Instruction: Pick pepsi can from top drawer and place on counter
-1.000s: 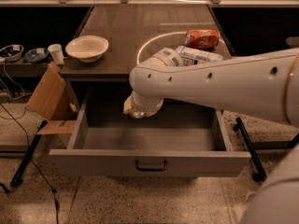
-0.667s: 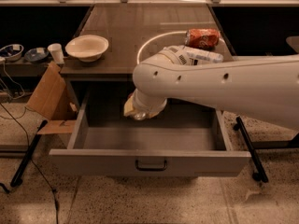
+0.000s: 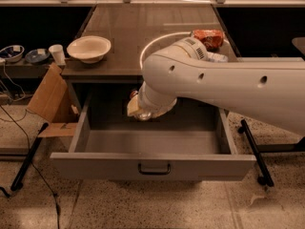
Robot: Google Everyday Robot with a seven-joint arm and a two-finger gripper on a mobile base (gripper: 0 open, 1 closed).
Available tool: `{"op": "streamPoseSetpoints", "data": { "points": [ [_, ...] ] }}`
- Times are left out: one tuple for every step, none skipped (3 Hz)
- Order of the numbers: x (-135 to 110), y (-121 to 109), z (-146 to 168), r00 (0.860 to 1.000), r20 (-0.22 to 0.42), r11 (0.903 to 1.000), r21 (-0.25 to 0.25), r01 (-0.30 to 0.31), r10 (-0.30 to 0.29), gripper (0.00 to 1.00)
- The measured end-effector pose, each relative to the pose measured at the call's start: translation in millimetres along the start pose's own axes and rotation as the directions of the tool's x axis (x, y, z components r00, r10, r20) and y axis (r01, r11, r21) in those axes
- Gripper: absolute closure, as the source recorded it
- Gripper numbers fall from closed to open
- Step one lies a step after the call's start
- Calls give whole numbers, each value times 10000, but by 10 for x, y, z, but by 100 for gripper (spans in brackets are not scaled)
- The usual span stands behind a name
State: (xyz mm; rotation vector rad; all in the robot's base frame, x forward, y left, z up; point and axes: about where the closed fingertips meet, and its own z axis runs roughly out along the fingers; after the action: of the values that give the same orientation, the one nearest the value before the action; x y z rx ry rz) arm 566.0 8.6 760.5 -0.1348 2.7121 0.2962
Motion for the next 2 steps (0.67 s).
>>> {"op": "streamPoseSetpoints", "data": {
  "points": [
    [-97,15,-199,9996,263,9999,-3,135,-135,100],
    [-193,-13,-435,9979,612,9998,26,202,-203,100]
  ]
}}
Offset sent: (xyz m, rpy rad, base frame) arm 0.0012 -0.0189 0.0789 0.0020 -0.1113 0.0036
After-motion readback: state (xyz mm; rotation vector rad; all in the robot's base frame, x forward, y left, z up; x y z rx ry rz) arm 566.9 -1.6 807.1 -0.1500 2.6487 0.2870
